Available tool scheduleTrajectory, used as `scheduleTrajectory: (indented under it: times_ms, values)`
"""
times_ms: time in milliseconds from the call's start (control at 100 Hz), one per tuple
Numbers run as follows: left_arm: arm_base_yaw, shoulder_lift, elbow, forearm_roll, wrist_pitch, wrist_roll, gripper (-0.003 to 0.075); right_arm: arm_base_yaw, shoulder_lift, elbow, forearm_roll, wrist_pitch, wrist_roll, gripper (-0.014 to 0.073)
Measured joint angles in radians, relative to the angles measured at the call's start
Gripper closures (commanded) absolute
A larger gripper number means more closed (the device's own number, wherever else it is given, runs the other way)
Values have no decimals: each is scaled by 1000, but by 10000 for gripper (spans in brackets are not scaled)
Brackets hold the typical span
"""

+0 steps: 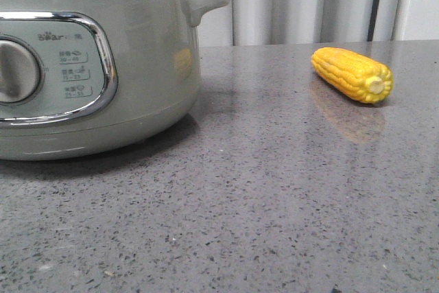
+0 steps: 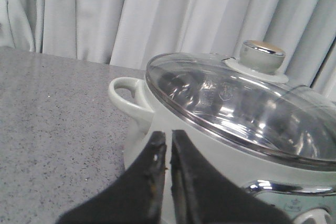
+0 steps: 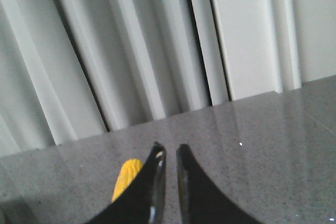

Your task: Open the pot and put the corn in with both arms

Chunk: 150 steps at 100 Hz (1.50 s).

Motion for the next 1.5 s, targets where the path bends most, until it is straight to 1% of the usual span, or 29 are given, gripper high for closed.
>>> scheduleTrajectory:
  times_ms: [30, 40, 90, 120, 160, 190, 250, 350, 500, 630, 680, 990, 1170, 1340, 1390, 1440, 1500]
  values:
    - [0, 40, -20, 0, 2, 19, 549, 0, 29, -35, -17, 29, -2, 384]
    - [0, 48, -26, 0, 2, 28, 533, 0, 36, -42, -23, 43, -2, 356]
    - [0, 105, -62, 0, 2, 60, 410, 0, 85, -81, -44, 85, -2, 265]
    - [0, 136, -87, 0, 2, 75, 358, 2, 115, -99, -51, 105, -2, 220]
    - [0, 182, -112, 0, 2, 89, 303, 9, 143, -120, -58, 134, -2, 165]
    - [-3, 217, -135, 0, 2, 93, 282, 15, 166, -131, -58, 151, -2, 139]
    - [-15, 268, -171, 2, 2, 103, 275, 35, 194, -148, -59, 186, -2, 107]
    - [-64, 348, -229, 2, -8, 134, 279, 73, 218, -156, -62, 224, -2, 102]
    - [-185, 473, -301, 2, -78, 222, 271, 131, 221, -157, -62, 242, -2, 102]
    - [-272, 578, -341, 2, -189, 247, 181, 162, 221, -157, -62, 244, -2, 102]
    - [-297, 625, -357, 0, -227, 250, 160, 170, 221, -157, -62, 244, -2, 102]
    - [-391, 890, -446, -13, -371, 254, 158, 180, 221, -157, -85, 255, -2, 102]
    - [-402, 1009, -487, -18, -421, 241, 158, 180, 221, -157, -90, 274, -2, 102]
    - [-402, 1057, -510, -18, -453, 200, 158, 180, 221, -157, -90, 283, -2, 102]
    - [-402, 1064, -511, -18, -457, 195, 174, 180, 221, -157, -92, 283, -2, 102]
    - [-402, 1066, -512, -18, -458, 189, 209, 180, 221, -157, -92, 283, -2, 103]
    - [-404, 1067, -514, -18, -458, 186, 279, 180, 221, -157, -92, 283, -2, 102]
